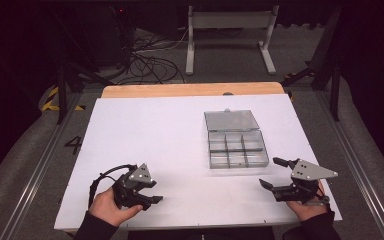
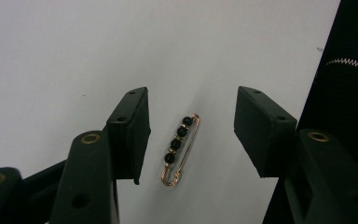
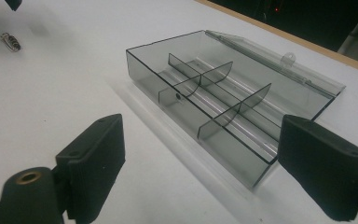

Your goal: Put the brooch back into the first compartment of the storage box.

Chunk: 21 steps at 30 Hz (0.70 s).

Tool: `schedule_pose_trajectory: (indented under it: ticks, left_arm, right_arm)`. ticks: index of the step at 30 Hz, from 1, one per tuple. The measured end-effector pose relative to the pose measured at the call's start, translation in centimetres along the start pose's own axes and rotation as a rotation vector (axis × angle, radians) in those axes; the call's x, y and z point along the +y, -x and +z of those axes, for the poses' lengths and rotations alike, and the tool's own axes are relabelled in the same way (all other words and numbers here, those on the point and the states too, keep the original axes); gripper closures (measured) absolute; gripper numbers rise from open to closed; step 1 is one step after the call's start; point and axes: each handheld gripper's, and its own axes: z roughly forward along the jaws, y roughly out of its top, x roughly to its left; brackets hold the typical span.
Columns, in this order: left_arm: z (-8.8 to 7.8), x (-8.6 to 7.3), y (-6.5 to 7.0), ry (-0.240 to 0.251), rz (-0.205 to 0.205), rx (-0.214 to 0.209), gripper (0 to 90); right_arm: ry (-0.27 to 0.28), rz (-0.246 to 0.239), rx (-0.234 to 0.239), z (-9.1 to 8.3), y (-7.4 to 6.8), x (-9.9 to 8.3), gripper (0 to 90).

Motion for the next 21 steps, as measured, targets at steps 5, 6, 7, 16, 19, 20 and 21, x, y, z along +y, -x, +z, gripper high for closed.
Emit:
schedule_pose_trajectory:
  ticks: [5,6,7,16,19,20,21]
  left_arm:
    - [0.6,0.1,0.1,-0.049,0.008,-0.010,46.8]
    - [0.7,0.0,0.1,-0.054,0.006,-0.012,46.8]
    - [0.7,0.1,0.0,-0.064,0.011,-0.017,46.8]
    - [1.5,0.1,-0.1,-0.146,0.010,-0.016,48.6]
    - [1.7,0.1,-0.1,-0.158,0.010,-0.017,48.8]
    - [1.8,0.1,-0.2,-0.158,0.011,-0.014,49.1]
    - [1.9,0.1,-0.2,-0.166,0.012,-0.013,49.1]
  right_arm:
    - [-0.002,0.002,0.003,0.0,0.0,0.0,15.5]
    - [-0.002,0.001,0.004,0.0,0.0,0.0,15.5]
    - [-0.002,0.001,0.004,0.0,0.0,0.0,15.5]
    - [-0.003,-0.007,0.007,0.1,0.0,0.0,15.5]
    - [-0.004,-0.004,0.010,0.1,-0.1,0.0,15.5]
    - [-0.005,-0.004,0.009,0.1,-0.1,0.0,15.5]
    - [-0.005,-0.004,0.009,0.1,-0.1,0.0,15.5]
